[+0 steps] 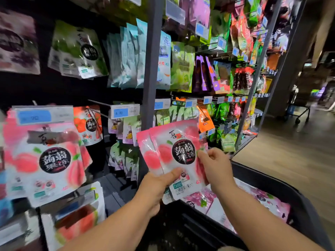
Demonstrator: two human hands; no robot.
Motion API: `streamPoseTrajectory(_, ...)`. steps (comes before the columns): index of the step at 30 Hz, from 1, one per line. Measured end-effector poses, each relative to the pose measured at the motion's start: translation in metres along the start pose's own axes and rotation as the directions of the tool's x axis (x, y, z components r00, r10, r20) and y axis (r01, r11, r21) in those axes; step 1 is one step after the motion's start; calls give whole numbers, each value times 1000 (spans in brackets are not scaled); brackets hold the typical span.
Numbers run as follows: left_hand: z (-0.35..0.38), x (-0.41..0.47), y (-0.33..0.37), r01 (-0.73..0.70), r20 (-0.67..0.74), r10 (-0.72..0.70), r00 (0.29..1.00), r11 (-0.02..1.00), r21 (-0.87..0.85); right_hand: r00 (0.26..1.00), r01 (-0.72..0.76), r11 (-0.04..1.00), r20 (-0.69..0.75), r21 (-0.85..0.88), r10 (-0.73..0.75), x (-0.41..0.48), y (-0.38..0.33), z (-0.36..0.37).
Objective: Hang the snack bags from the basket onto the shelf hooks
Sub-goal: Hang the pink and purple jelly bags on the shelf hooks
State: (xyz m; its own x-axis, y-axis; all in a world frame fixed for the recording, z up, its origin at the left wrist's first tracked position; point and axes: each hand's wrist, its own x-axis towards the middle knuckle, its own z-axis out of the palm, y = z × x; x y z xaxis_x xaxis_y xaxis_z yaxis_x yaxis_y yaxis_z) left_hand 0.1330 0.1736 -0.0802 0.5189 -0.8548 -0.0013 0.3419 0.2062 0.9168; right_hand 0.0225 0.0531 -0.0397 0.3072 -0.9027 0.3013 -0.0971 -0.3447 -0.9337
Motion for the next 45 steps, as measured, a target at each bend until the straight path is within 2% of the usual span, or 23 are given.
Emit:
streamPoseTrajectory(3,-26,-11,9,-77,-45,79,996,996,43,983,-13,999,185,32,7,-7,-21,12)
streamPoseTrajectory(6,-55,-23,19,-141,-88,150,985,985,100,928,-50,997,371,56,26,-11,-41,28)
streamPoseTrajectory(8,-72,-33,28,-173,-118,192,974,973,150,892,-10,999,451,48,-13,-16,-51,42)
streamPoseTrajectory(10,-87,-42,36,-190,-150,220,964,963,189,870,23,997,490,71,-55,-23,-62,57)
streamPoseTrajectory(12,-100,-53,44,-193,-183,238,954,953,233,867,-26,988,496,152,-53,-30,-72,74)
streamPoseTrajectory(15,-121,-63,50,-191,-196,253,948,939,287,872,-59,985,489,160,-28,-38,-80,98)
streamPoseTrajectory(19,-140,-74,56,-193,-230,271,934,930,314,826,-266,913,561,309,51,-51,-82,123)
streamPoseTrajectory(23,-156,-79,57,-131,-280,251,927,913,386,817,-317,893,570,319,86,-57,-74,143)
streamPoseTrajectory(27,-164,-89,59,-73,-302,217,928,903,424,849,-208,952,525,226,60,-55,-64,155)
streamPoseTrajectory(31,-171,-98,63,-17,-325,196,925,877,480,869,31,996,490,81,-67,-60,-62,160)
streamPoseTrajectory(35,-185,-101,63,21,-326,175,929,855,518,839,276,960,498,-42,-219,-61,-62,166)
streamPoseTrajectory(37,-186,-99,64,15,-332,163,929,880,475,837,366,927,465,-84,-288,-63,-64,170)
streamPoseTrajectory(41,-187,-102,67,-22,-342,192,920,895,445,893,301,951,332,64,-305,-62,-63,174)
streamPoseTrajectory(43,-184,-105,66,-43,-365,185,912,930,364,858,244,962,436,121,-273,-66,-60,175)
streamPoseTrajectory(45,-184,-107,67,-57,-402,181,897,952,300,788,156,982,587,105,-188,-69,-55,182)
